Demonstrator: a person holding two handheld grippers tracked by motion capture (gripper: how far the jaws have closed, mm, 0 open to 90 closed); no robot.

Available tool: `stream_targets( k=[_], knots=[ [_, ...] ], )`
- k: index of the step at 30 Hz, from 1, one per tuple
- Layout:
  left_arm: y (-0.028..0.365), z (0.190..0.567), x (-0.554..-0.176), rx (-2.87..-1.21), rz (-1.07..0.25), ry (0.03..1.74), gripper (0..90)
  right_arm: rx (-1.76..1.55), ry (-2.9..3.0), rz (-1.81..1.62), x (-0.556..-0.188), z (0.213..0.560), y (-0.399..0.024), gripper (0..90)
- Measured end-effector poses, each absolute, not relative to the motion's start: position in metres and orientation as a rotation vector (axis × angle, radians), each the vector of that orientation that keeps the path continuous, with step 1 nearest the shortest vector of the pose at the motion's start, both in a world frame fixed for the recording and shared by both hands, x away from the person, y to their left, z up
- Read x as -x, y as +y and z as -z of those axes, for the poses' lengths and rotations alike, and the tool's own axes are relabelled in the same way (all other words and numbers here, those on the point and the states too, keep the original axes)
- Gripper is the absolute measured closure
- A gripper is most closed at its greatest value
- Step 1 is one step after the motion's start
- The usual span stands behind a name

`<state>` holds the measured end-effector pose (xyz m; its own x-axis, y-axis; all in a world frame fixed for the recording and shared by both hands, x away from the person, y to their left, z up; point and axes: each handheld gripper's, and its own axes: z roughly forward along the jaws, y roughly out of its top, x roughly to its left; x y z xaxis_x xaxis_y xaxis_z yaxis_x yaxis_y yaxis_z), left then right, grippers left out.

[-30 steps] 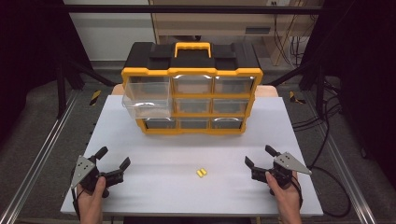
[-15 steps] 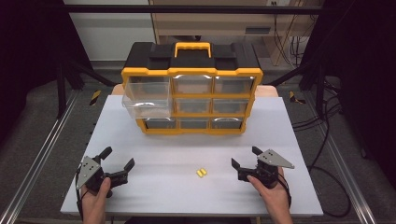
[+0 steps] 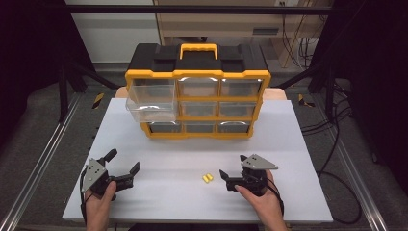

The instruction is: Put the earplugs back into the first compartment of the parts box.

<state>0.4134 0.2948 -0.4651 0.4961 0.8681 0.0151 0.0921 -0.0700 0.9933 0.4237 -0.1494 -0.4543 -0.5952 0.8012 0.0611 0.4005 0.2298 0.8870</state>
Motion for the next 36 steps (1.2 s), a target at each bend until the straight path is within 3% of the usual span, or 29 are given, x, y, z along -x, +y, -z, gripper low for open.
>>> stream_targets(
  k=[11,19,20,21,28,36],
  knots=[
    [0.308,0.468,-0.409,-1.494,-0.795,0.896,1.2,-1.083,2.171,-1.311,-0.431,0.447,-0.125,13.1],
    [0.306,0.467,-0.409,-1.500,-0.791,0.901,1.1,-1.094,2.315,-1.231,-0.434,0.451,-0.104,41.9],
    [0.306,0.467,-0.409,-1.500,-0.791,0.901,1.2,-1.094,2.315,-1.231,-0.434,0.451,-0.104,41.9],
    [0.305,0.469,-0.410,-1.509,-0.784,0.897,1.2,-1.113,2.336,-1.220,-0.435,0.454,-0.102,50.3],
    [0.301,0.468,-0.409,-1.522,-0.767,0.882,1.2,-1.122,2.409,-1.159,-0.438,0.462,-0.094,65.4],
    [0.294,0.469,-0.409,-1.558,-0.750,0.855,1.2,-1.164,2.439,-1.118,-0.439,0.473,-0.094,73.9]
  ],
)
